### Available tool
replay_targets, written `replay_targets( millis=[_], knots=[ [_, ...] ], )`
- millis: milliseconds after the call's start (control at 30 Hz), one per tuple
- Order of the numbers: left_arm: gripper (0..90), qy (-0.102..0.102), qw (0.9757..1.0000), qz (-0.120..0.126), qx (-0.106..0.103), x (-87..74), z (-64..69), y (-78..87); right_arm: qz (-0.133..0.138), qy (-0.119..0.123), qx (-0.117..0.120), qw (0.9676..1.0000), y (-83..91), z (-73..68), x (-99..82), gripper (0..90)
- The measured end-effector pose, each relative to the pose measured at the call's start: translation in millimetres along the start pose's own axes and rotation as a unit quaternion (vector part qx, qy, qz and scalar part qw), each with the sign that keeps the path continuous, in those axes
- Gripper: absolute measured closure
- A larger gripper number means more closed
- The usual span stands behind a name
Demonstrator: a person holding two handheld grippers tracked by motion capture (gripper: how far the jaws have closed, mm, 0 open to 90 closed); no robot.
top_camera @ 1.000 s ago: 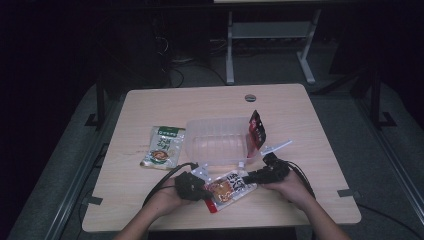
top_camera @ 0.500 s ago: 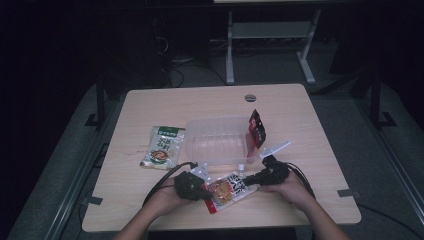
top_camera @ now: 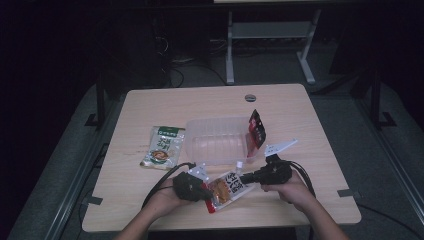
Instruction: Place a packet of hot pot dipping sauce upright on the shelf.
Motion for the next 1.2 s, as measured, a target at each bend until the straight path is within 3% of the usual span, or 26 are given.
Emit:
replay_targets(
  millis=[400,567,800,933,1033,1200],
  knots=[
    [89.3,0.001,0.9999,0.015,0.004,6.4,-0.4,-2.8,0.034,0.019,0.080,0.9960,-8.0,-33.0,20.5,90.0],
    [88.9,0.001,0.9997,0.026,0.005,8.5,-0.7,-1.5,0.045,0.030,0.081,0.9952,-9.7,-38.0,27.4,90.0],
    [75.4,-0.001,0.9988,0.047,-0.011,8.6,4.5,12.3,0.059,0.028,0.073,0.9952,-2.7,-36.9,30.4,90.0],
    [67.8,-0.009,0.9985,0.053,-0.006,8.0,8.5,24.5,0.072,0.033,0.062,0.9949,3.0,-36.0,34.0,90.0],
    [61.6,-0.012,0.9984,0.056,-0.003,3.4,11.3,35.0,0.080,0.034,0.055,0.9947,8.0,-35.7,36.7,90.0],
    [56.2,0.000,0.9978,0.066,0.008,-11.9,11.5,49.8,0.099,0.038,0.043,0.9934,16.9,-34.8,45.3,90.0]
  ],
)
Point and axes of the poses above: each handheld gripper's, and its own axes: y roughly backward along the jaws, x roughly out of its top, z roughly to its right, the point moved 5 cm from there along -y, roughly forward along the jaws, and after that the axes turned 2 degrees about -x, right-handed, at the moved point
